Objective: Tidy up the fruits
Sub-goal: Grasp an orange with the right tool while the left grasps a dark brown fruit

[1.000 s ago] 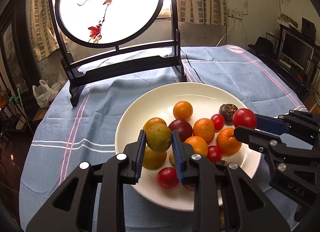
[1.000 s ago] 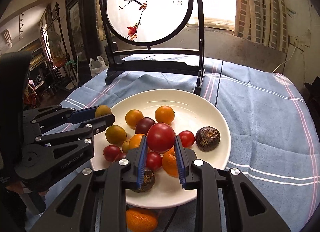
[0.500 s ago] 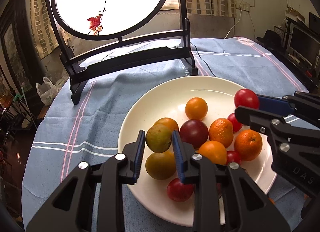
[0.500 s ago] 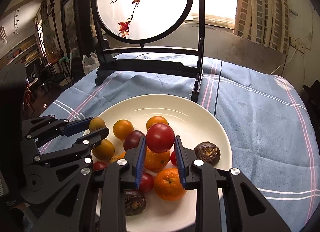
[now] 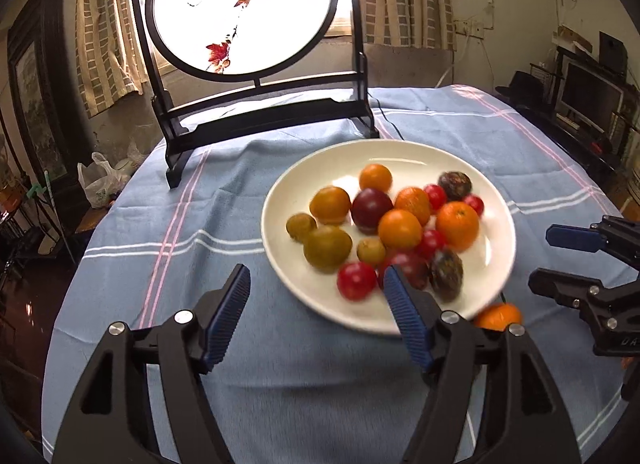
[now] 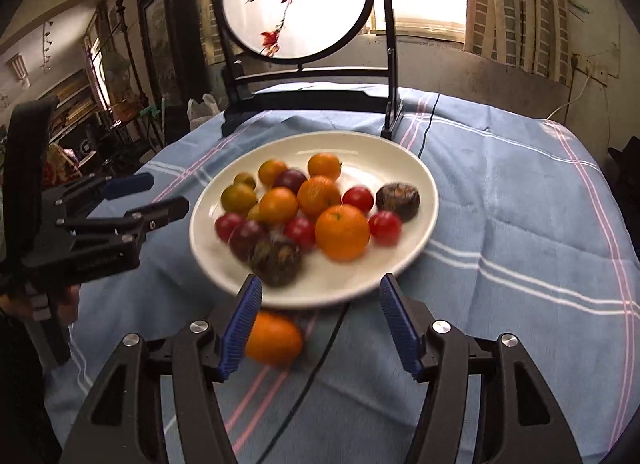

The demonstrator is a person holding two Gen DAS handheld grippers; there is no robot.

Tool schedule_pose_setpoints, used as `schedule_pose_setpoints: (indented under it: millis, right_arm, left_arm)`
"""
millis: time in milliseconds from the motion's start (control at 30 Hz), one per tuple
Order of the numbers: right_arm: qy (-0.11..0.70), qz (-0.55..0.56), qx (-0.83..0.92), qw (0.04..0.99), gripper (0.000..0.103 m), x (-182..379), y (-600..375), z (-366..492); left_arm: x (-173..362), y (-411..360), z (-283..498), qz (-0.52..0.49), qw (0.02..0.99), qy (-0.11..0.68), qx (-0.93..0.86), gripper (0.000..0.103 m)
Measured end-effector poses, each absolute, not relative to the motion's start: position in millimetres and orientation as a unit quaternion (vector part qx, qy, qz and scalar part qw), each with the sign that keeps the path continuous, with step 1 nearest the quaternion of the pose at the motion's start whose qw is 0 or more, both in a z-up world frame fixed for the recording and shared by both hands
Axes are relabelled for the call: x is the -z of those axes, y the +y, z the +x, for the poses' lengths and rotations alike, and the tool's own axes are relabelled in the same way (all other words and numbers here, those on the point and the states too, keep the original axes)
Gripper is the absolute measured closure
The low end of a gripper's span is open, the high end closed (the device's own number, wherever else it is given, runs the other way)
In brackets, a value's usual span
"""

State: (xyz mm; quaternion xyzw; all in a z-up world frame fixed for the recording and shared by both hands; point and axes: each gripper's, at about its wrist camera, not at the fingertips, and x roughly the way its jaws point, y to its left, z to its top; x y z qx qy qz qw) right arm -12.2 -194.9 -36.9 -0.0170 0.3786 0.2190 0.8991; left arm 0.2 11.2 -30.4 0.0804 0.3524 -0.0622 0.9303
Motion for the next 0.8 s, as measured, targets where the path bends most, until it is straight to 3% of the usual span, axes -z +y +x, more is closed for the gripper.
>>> schedule_pose_setpoints:
  millis: [200, 500, 567, 600, 800]
  right_arm:
    - [0.399, -0.069, -0.237, 0.883, 0.041, 57, -180, -51]
    - [0.434, 0.030, -0.231, 0.870, 0.041, 73, -177, -9]
    - [0.442, 0.042, -0.243, 0.862, 0.047, 78, -175, -3]
    - [0.444, 0.047, -0.257, 0.857, 0.060, 79, -173, -2]
    - [0.429, 0.034, -0.267, 0.862, 0.061, 71, -176, -21]
  left_arm:
    - [60, 0, -61, 0.097, 0.911, 0.385, 0.108, 0.034]
    - [67, -10, -76, 0.115, 0.904, 0.393, 0.121, 0.033]
    - [68, -13, -73, 0.115, 0.903, 0.395, 0.126, 0.033]
    - [68, -15, -72, 0.117, 0.902, 0.395, 0.128, 0.033]
    - [75, -35, -59, 0.125, 0.894, 0.403, 0.150, 0.033]
